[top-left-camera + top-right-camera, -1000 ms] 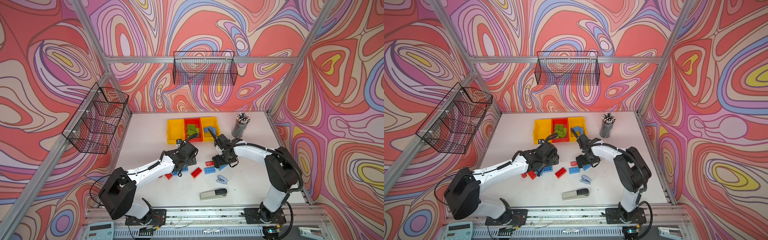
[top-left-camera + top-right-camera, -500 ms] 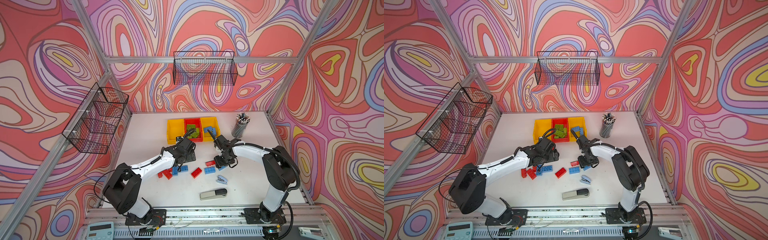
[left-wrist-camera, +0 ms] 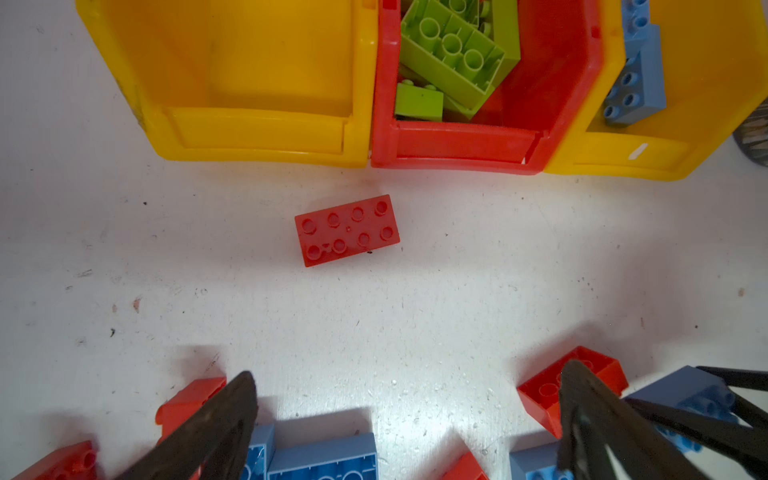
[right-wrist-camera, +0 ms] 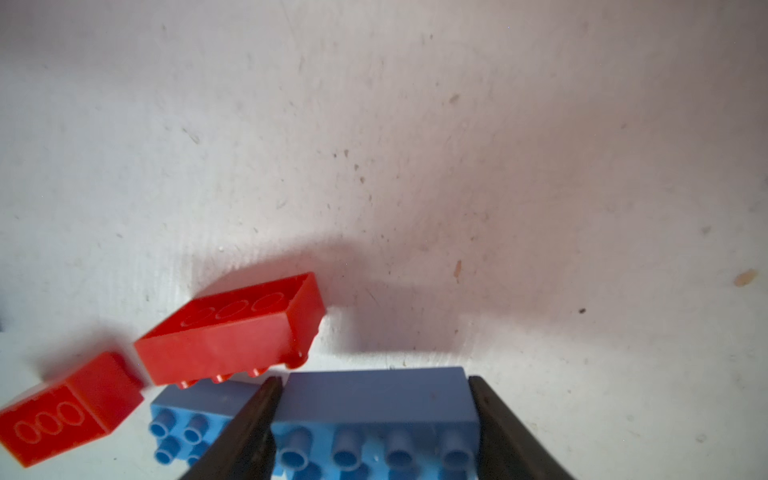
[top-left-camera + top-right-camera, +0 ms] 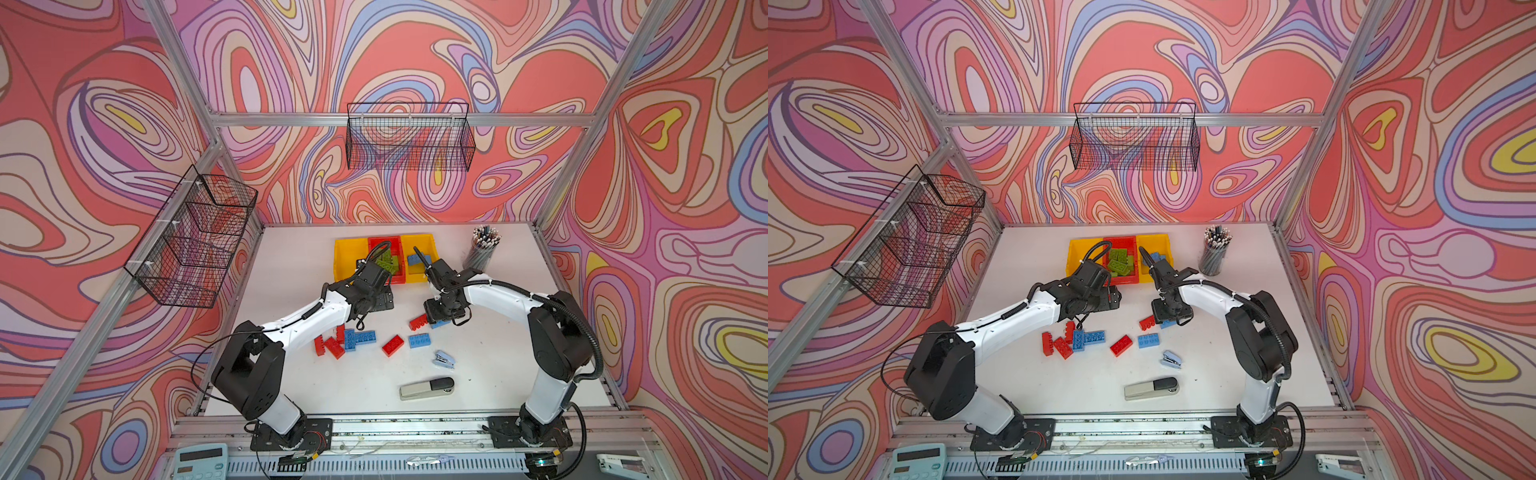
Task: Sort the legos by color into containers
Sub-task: 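Carry the blue brick into the yellow bin with the right gripper while the left lowers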
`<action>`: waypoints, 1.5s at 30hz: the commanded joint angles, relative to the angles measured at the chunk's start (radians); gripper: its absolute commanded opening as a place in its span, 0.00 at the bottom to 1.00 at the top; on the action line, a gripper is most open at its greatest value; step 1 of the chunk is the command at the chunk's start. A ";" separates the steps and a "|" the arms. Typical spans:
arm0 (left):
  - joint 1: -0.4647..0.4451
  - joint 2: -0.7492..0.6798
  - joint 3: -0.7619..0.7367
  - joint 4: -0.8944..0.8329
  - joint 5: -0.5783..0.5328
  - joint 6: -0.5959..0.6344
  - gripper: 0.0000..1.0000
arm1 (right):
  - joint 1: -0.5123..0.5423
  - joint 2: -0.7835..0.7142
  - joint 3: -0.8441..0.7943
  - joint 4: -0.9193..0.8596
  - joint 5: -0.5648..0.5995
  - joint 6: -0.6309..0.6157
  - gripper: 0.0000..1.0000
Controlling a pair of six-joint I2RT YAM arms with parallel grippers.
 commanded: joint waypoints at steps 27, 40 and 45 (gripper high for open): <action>0.041 -0.179 -0.086 -0.131 -0.100 0.116 1.00 | -0.163 0.624 1.072 -0.163 -0.045 -0.022 0.67; 0.040 -0.245 -0.156 -0.153 -0.033 0.118 1.00 | -0.168 0.548 1.089 -0.162 -0.069 0.031 0.98; 0.039 -0.257 -0.194 -0.144 0.025 0.083 1.00 | -0.167 0.425 0.952 -0.165 -0.056 0.050 0.98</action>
